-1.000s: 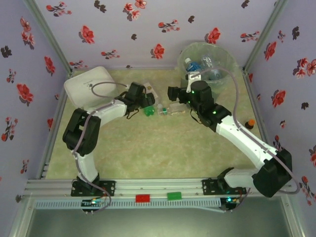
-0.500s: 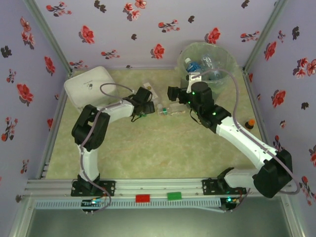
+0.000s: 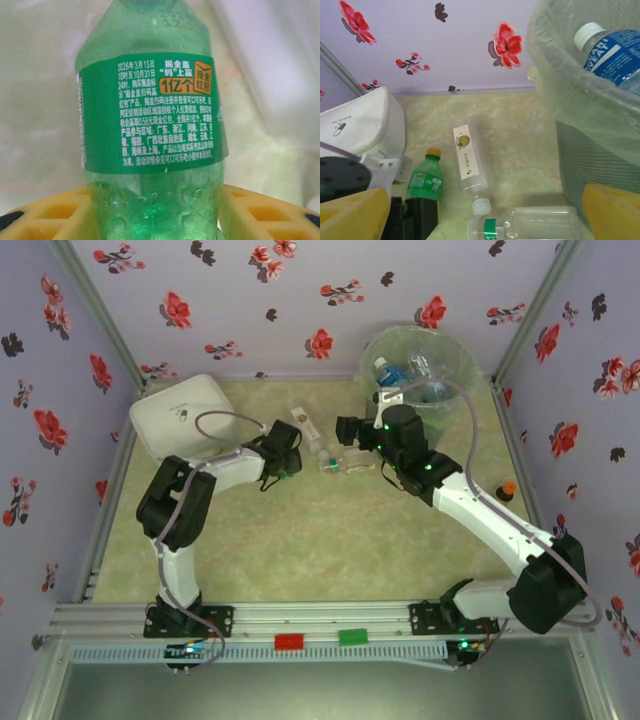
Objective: Put the plastic bottles in the bin
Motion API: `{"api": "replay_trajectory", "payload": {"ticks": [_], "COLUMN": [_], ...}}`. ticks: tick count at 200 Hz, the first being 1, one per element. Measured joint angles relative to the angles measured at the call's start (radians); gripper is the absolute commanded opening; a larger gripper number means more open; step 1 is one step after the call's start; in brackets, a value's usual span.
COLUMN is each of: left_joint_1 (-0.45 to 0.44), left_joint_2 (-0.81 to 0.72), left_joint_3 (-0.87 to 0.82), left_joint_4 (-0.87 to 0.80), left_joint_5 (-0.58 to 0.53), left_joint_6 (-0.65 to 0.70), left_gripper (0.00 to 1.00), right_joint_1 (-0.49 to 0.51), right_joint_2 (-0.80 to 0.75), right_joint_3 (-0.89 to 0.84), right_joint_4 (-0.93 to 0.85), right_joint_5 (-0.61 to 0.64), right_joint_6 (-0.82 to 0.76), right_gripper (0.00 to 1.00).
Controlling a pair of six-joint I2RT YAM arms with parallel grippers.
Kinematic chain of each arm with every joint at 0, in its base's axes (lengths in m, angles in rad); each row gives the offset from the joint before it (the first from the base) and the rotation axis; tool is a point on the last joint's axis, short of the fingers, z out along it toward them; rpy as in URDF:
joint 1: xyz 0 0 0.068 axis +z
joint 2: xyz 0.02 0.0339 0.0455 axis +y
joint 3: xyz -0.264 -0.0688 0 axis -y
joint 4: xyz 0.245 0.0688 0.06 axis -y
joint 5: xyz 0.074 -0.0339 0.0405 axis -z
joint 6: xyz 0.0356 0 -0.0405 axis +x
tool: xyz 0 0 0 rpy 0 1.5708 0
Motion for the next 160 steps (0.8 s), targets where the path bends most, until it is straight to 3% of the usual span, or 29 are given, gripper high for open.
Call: {"api": "replay_trajectory", "payload": {"ticks": [30, 79, 160], "left_joint_1": [0.001, 0.001, -0.014], "left_joint_2": [-0.166, -0.483, -0.603], "left_joint_3": [-0.136, -0.32, -0.414], "left_joint_4": [0.089, 0.357, 0.583], "left_joint_5": [0.012, 0.14, 0.379], "left_joint_6": [0.05, 0.15, 0.175], "left_gripper": [0.49, 0.49, 0.46], "right_joint_1": [0.0, -0.002, -0.01], "right_joint_2": [0.061, 0.131, 0.273], "right_joint_3": [0.04, 0.089, 0.162], "right_joint_4": [0.0, 0.047, 0.27], "right_joint_5": [-0.045, -0.175, -0.528], "right_joint_6": [0.028, 0.099, 0.267], "right_gripper": [0.99, 1.0, 0.97]}}
